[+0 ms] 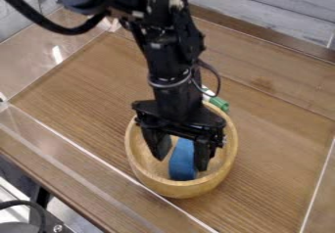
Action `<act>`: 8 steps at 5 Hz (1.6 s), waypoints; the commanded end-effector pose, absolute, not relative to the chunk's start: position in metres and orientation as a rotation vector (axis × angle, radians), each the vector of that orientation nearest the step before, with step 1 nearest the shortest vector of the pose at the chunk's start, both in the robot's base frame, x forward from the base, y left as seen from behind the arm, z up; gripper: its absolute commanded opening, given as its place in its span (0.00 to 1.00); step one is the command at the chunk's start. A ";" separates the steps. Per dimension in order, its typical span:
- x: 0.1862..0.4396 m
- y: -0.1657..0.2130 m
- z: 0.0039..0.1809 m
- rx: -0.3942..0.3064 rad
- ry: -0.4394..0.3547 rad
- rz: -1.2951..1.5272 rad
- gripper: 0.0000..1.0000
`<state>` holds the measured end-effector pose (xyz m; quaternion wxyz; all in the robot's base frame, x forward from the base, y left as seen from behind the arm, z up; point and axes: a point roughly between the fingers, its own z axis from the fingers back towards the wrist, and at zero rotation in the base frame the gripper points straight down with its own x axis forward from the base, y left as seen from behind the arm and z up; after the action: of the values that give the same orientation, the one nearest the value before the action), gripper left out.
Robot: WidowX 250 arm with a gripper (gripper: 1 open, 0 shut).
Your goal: Remove the blue block from inside the brown bowl and put it on the table
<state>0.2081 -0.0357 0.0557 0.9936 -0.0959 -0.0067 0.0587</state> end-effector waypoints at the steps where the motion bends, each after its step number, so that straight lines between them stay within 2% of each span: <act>1: 0.214 -0.039 0.054 -0.200 -0.048 0.107 1.00; 2: 0.214 -0.039 0.048 -0.203 -0.053 0.105 1.00; 3: 0.214 -0.039 0.044 -0.206 -0.056 0.105 0.00; 8: 0.210 -0.037 0.066 -0.200 -0.017 0.097 0.00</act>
<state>0.1988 -0.0370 0.0535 0.9936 -0.0983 0.0224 0.0518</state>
